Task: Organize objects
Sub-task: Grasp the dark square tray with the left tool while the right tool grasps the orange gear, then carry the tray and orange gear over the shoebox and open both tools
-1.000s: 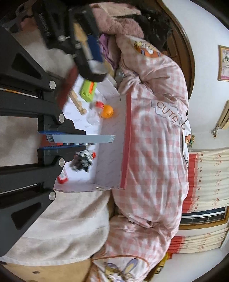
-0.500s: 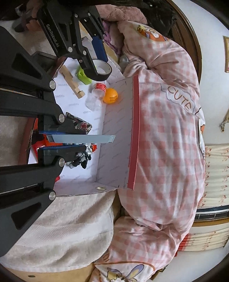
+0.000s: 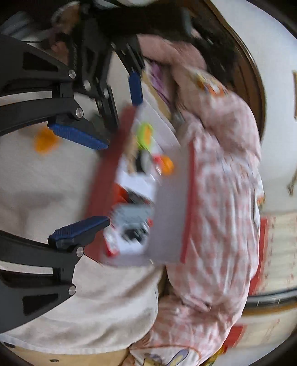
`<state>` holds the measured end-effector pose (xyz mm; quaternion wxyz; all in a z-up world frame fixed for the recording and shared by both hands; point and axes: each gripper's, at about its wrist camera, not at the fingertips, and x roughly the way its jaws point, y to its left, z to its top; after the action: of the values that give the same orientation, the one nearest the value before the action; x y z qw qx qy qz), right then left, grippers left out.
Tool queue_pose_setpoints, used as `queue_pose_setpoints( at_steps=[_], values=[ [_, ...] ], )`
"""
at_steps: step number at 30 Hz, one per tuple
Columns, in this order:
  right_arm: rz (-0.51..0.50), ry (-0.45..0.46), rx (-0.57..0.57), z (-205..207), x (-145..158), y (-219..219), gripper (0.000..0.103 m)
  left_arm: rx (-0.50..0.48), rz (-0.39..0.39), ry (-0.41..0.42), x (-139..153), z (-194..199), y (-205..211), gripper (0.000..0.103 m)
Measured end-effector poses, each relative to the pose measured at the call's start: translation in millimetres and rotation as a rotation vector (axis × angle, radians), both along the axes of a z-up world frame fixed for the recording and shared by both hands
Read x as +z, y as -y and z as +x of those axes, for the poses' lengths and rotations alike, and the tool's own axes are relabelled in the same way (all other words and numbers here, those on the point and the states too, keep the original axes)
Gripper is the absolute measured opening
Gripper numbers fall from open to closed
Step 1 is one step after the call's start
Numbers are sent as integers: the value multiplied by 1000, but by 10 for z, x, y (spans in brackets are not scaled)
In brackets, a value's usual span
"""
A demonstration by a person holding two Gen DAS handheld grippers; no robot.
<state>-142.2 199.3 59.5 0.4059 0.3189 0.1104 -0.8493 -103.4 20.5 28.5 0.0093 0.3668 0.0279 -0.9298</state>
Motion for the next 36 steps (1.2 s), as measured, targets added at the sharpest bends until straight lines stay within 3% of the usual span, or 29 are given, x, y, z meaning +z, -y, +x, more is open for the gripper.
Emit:
queue_pose_setpoints(
  at_steps=[6, 11, 13, 15, 16, 20, 22, 26, 29, 32, 36],
  values=[
    [126, -15, 99, 364, -287, 92, 59, -2, -15, 89, -203, -29, -44, 79],
    [138, 3, 99, 330, -348, 116, 57, 2, -6, 104, -232, -131, -82, 79],
    [143, 3, 112, 332, -350, 138, 51, -15, -5, 127, -276, -176, -128, 79],
    [168, 7, 115, 324, -390, 168, 49, -14, -4, 163, -339, -228, -130, 75],
    [175, 22, 122, 306, -419, 188, 48, -15, 3, 166, -346, -232, -122, 64],
    [186, 44, 143, 305, -467, 226, 44, -27, 27, 140, -302, -170, -101, 61],
    [195, 45, 155, 325, -482, 239, 16, -27, 36, 129, -271, -122, -90, 61],
    [211, 14, 171, 391, -470, 269, 14, -36, 67, 81, -110, -5, -61, 61],
    [187, 6, 164, 378, -395, 247, 14, -24, 34, -3, 65, 61, -56, 61],
    [101, -50, 118, 288, -127, 144, 14, -6, -13, -92, 268, 55, -41, 61],
    [-55, -129, -38, -6, 251, -24, 14, 31, 21, -152, 448, -111, 98, 61]
  ],
)
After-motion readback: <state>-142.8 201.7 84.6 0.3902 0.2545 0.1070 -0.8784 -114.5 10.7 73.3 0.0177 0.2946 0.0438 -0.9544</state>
